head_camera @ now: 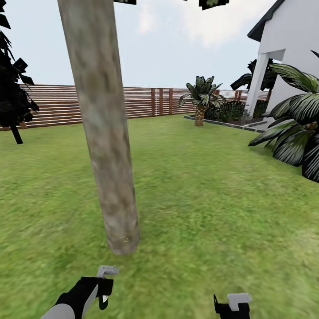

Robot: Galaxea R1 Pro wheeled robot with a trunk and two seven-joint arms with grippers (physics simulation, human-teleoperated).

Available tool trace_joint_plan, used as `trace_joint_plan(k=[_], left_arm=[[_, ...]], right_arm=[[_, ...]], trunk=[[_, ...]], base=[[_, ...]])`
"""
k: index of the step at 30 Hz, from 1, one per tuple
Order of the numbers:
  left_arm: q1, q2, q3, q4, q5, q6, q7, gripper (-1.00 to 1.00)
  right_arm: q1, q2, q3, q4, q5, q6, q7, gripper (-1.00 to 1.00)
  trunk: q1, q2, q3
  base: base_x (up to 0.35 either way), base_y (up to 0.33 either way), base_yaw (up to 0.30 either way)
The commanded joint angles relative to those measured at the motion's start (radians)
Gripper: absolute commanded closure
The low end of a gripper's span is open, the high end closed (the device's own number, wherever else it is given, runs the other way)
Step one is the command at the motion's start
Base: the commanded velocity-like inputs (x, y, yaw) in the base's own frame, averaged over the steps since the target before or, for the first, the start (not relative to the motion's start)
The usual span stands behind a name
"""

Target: In the garden, pick up the pesticide atomizer on the floor and spray pesticide onto both trees until each tree trunk is fully covered.

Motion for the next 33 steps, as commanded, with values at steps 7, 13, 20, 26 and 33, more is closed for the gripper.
trace_joint_plan(k=[7, 13, 20, 26, 33], left_arm=[[0.0, -0.001, 0.007, -0.003, -0.011, 0.005, -0.007, 1.0], [0.0, -0.005, 0.005, -0.003, -0.011, 0.004, -0.009, 1.0], [-0.009, -0.035, 0.002, -0.095, -0.014, 0.015, -0.019, 1.0], [-0.011, -0.052, -0.004, -0.15, -0.012, 0.024, -0.017, 1.0], [-0.045, 0.018, 0.008, -0.199, -0.009, 0.074, -0.019, 1.0]], right_arm=[[0.0, 0.0, 0.008, -0.001, 0.005, 0.0, -0.012, -1.0], [0.0, 0.001, 0.008, -0.001, 0.004, 0.0, -0.012, -1.0], [0.0, 0.0, 0.007, -0.001, 0.004, 0.0, -0.013, -1.0], [0.0, 0.0, 0.008, -0.001, 0.004, 0.0, -0.013, -1.0], [0.0, 0.0, 0.008, -0.001, 0.004, 0.0, -0.012, -1.0]], trunk=[[0.0, 0.0, -0.001], [0.0, 0.0, -0.001], [0.0, 0.0, -0.001], [0.0, 0.0, -0.001], [0.0, 0.0, -0.001]], base=[[0.183, -0.229, 0.0], [0.088, -0.135, 0.147], [0.002, -0.004, 0.042], [0.0, 0.0, 0.001], [0.0, 0.0, 0.0]])
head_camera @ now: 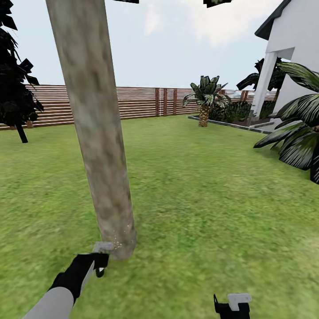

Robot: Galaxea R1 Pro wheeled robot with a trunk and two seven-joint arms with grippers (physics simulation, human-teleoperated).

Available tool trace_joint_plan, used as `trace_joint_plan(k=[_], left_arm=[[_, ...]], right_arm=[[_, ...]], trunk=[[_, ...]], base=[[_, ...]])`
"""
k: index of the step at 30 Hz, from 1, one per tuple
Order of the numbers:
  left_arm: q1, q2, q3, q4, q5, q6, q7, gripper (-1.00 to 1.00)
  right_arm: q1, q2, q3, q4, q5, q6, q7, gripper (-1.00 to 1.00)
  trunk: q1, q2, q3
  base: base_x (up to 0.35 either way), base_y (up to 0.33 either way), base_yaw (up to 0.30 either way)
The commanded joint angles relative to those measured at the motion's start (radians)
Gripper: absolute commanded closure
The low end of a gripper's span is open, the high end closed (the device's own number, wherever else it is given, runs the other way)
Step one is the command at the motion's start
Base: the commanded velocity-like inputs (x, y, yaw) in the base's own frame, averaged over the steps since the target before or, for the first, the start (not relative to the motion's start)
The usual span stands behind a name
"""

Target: In the garden, pick up the pesticide atomizer on the floor and spray pesticide onto both trees until each tree trunk is fully covered.

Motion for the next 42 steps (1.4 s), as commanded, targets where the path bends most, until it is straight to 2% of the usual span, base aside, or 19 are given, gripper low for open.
trace_joint_plan(k=[1, 3, 4, 8, 11, 14, 16, 17, 19, 21, 24, 26, 28, 30, 34, 36, 39, 42], left_arm=[[0.003, 0.025, 0.008, -0.006, -0.003, 0.01, -0.009, 1.0], [0.008, 0.028, 0.006, -0.008, -0.004, 0.011, -0.007, 1.0], [0.009, 0.021, 0.004, -0.008, -0.004, 0.01, -0.006, 1.0], [-0.002, -0.042, -0.001, -0.019, -0.005, 0.011, -0.003, 1.0], [-0.005, -0.053, -0.001, -0.065, -0.004, 0.016, -0.007, 1.0], [-0.005, -0.041, 0.001, -0.134, -0.004, 0.069, -0.009, 1.0], [0.004, -0.017, -0.001, -0.216, -0.005, 0.128, -0.011, 1.0], [0.007, -0.018, -0.003, -0.232, -0.005, 0.138, -0.01, 1.0], [0.008, -0.03, -0.011, -0.24, -0.005, 0.141, -0.01, 1.0], [0.002, -0.066, -0.038, -0.244, -0.005, 0.142, -0.009, 1.0], [-0.009, -0.078, -0.053, -0.247, -0.004, 0.145, -0.009, 1.0], [-0.015, -0.062, -0.047, -0.263, -0.004, 0.153, -0.009, 1.0], [-0.017, -0.032, -0.036, -0.293, -0.002, 0.185, -0.012, 1.0], [-0.016, -0.022, -0.036, -0.307, -0.003, 0.218, -0.028, 1.0], [-0.023, -0.092, -0.084, -0.314, -0.004, 0.24, -0.049, 1.0], [-0.059, -0.119, -0.1, -0.315, -0.003, 0.276, -0.052, 1.0], [-0.091, -0.123, -0.103, -0.317, -0.002, 0.315, -0.053, 1.0], [-0.106, -0.095, -0.096, -0.336, -0.003, 0.328, -0.054, 1.0]], right_arm=[[-0.001, 0.0, 0.008, 0.001, 0.005, -0.001, -0.01, -1.0], [0.0, 0.0, 0.008, 0.001, 0.005, -0.001, -0.01, -1.0], [0.0, 0.0, 0.008, 0.001, 0.005, -0.001, -0.01, -1.0], [0.0, 0.0, 0.008, 0.001, 0.005, -0.001, -0.01, -1.0], [0.0, 0.0, 0.008, 0.001, 0.005, -0.001, -0.01, -1.0], [-0.001, -0.001, 0.008, 0.001, 0.005, -0.001, -0.01, -1.0], [-0.001, -0.001, 0.008, 0.001, 0.005, -0.001, -0.01, -1.0], [0.0, -0.002, 0.008, 0.001, 0.005, -0.001, -0.01, -1.0], [-0.001, -0.002, 0.008, 0.001, 0.005, -0.001, -0.01, -1.0], [-0.001, -0.002, 0.008, 0.001, 0.005, -0.001, -0.01, -1.0], [0.0, -0.002, 0.008, 0.001, 0.005, -0.001, -0.01, -1.0], [-0.001, -0.002, 0.007, 0.0, 0.005, -0.001, -0.01, -1.0], [0.0, -0.002, 0.007, 0.0, 0.005, -0.001, -0.01, -1.0], [-0.001, -0.002, 0.007, 0.0, 0.005, -0.001, -0.01, -1.0], [-0.001, -0.002, 0.008, -0.001, 0.005, -0.001, -0.01, -1.0], [-0.001, -0.002, 0.008, -0.001, 0.005, -0.001, -0.01, -1.0], [0.0, -0.002, 0.008, -0.001, 0.004, -0.001, -0.01, -1.0], [0.0, -0.002, 0.008, -0.001, 0.005, -0.001, -0.01, -1.0]], trunk=[[0.0, 0.0, -0.001], [0.0, 0.0, -0.001], [0.0, 0.0, -0.001], [0.0, 0.0, -0.001], [0.0, 0.0, -0.001], [0.0, 0.0, -0.001], [0.0, 0.0, -0.001], [0.0, 0.0, -0.001], [0.0, 0.0, -0.001], [0.0, 0.0, -0.001], [0.0, 0.0, -0.001], [0.0, 0.0, -0.001], [0.0, 0.0, -0.001], [0.0, 0.0, -0.001], [0.0, 0.0, -0.001], [0.0, 0.0, -0.001], [0.0, 0.0, -0.001], [0.0, 0.0, -0.001]], base=[[0.0, 0.0, 0.0], [-0.057, 0.0, 0.0], [-0.217, 0.0, 0.0], [-0.201, 0.0, 0.098], [-0.033, 0.0, 0.246], [-0.004, 0.0, 0.095], [-0.001, 0.0, 0.022], [-0.141, 0.0, 0.004], [-0.262, 0.0, 0.002], [-0.318, 0.0, 0.001], [-0.122, 0.0, 0.0], [-0.02, 0.0, 0.0], [-0.006, 0.0, 0.0], [-0.002, 0.0, 0.0], [0.0, 0.0, 0.088], [0.0, 0.0, 0.24], [0.0, 0.0, 0.27], [0.0, 0.0, 0.104]])
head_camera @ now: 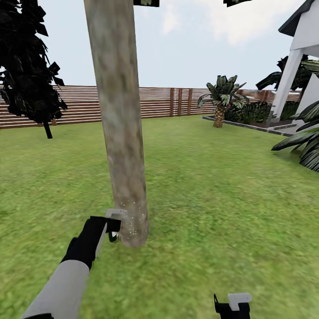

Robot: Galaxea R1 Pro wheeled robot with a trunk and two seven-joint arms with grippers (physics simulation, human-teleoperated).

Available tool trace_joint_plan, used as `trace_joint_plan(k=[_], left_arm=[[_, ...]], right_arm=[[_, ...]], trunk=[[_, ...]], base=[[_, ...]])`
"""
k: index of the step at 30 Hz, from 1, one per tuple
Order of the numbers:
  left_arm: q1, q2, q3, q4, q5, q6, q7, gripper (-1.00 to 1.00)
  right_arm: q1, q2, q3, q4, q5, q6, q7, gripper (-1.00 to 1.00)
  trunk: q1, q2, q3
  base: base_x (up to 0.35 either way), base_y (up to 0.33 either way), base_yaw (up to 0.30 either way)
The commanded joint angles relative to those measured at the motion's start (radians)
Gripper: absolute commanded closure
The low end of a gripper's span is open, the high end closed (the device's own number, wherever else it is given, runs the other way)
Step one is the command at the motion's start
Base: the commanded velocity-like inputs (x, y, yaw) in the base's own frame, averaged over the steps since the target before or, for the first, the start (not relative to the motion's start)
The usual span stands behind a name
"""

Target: In the garden, pick up the pesticide atomizer on the floor and spray pesticide onto both trees until each tree trunk is fully covered.

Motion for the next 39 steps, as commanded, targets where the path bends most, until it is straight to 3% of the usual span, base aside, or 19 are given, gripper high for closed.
trace_joint_plan(k=[1, 2, 5, 13, 17, 21, 26, 39], left_arm=[[0.0, 0.011, 0.006, -0.007, -0.003, 0.004, -0.01, 1.0], [0.002, 0.028, 0.007, -0.012, -0.002, 0.005, -0.013, 1.0], [0.007, 0.046, 0.007, -0.019, -0.002, 0.005, -0.024, 1.0], [-0.002, 0.039, 0.005, -0.024, -0.004, 0.004, -0.024, 1.0], [0.004, 0.039, 0.005, -0.1, -0.004, 0.008, -0.024, 1.0], [0.001, 0.034, -0.002, -0.127, -0.003, 0.066, -0.025, 1.0], [-0.003, -0.003, -0.006, -0.128, -0.003, 0.088, -0.027, 1.0], [0.01, 0.011, 0.002, -0.125, -0.01, 0.087, -0.024, 1.0]], right_arm=[[-0.001, 0.0, 0.008, 0.001, 0.005, -0.001, -0.01, -1.0], [-0.001, 0.0, 0.008, 0.001, 0.005, -0.001, -0.01, -1.0], [-0.001, -0.001, 0.008, 0.001, 0.005, -0.001, -0.011, -1.0], [-0.001, -0.002, 0.008, 0.001, 0.005, -0.001, -0.01, -1.0], [-0.001, -0.001, 0.008, 0.001, 0.005, -0.001, -0.01, -1.0], [-0.001, 0.0, 0.009, 0.001, 0.005, -0.001, -0.01, -1.0], [-0.001, 0.0, 0.008, 0.001, 0.005, -0.001, -0.01, -1.0], [-0.001, -0.002, 0.008, 0.001, 0.005, -0.001, -0.01, -1.0]], trunk=[[0.0, 0.0, -0.001], [0.0, 0.0, -0.001], [0.0, 0.0, -0.001], [0.0, 0.0, -0.001], [0.0, 0.0, -0.001], [0.0, 0.0, -0.001], [0.0, 0.0, -0.001], [0.0, 0.0, -0.001]], base=[[0.0, 0.0, 0.026], [0.0, 0.0, 0.013], [0.0, -0.013, 0.004], [-0.001, -0.232, 0.0], [-0.201, -0.213, 0.0], [-0.042, -0.033, 0.154], [-0.003, -0.002, 0.269], [0.097, -0.16, 0.039]])
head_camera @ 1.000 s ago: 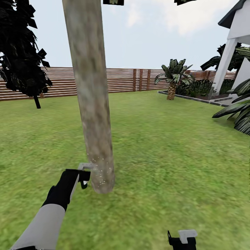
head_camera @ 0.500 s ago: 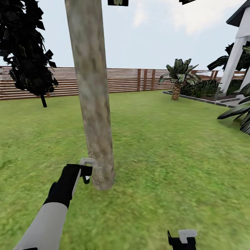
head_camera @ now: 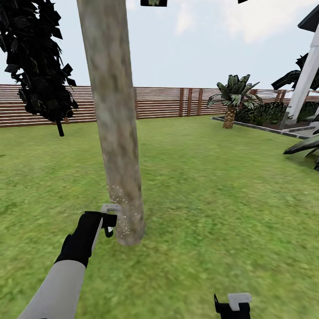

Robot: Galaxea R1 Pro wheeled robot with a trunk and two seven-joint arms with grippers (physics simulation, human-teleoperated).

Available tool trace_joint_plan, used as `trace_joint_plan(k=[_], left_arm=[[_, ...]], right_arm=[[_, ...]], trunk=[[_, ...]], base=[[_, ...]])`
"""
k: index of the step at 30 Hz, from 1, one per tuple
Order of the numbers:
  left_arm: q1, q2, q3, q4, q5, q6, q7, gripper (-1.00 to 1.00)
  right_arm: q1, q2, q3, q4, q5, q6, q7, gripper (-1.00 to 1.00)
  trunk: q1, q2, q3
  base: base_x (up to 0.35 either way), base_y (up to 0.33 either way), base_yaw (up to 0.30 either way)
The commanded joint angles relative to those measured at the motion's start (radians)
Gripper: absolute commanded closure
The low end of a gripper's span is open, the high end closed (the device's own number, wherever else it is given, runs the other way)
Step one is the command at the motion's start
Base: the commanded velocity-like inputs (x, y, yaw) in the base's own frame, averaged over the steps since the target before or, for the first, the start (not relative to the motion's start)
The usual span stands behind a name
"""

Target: In the garden, pick up the pesticide atomizer on the floor and spray pesticide onto both trees until each tree trunk is fully covered.

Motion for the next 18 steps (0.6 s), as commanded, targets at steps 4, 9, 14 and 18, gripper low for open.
trace_joint_plan(k=[4, 9, 14, 18], left_arm=[[-0.001, -0.001, 0.006, -0.001, -0.012, 0.003, -0.007, 1.0], [0.0, 0.0, 0.007, -0.001, -0.012, 0.003, -0.003, 1.0], [0.0, 0.0, 0.007, 0.0, -0.012, 0.002, -0.001, 1.0], [0.001, 0.005, 0.01, 0.003, -0.012, 0.001, 0.001, 1.0]], right_arm=[[0.0, 0.0, 0.008, 0.0, 0.005, 0.0, -0.01, -1.0], [-0.001, 0.0, 0.008, 0.0, 0.005, 0.0, -0.01, -1.0], [0.0, 0.0, 0.008, 0.0, 0.005, 0.0, -0.01, -1.0], [-0.001, 0.001, 0.008, 0.0, 0.005, 0.0, -0.01, -1.0]], trunk=[[0.0, 0.0, -0.001], [0.0, 0.0, -0.001], [0.0, 0.0, -0.001], [0.0, 0.0, -0.001]], base=[[0.034, -0.267, 0.0], [0.002, -0.274, 0.0], [0.0, -0.275, 0.0], [0.0, -0.275, 0.001]])
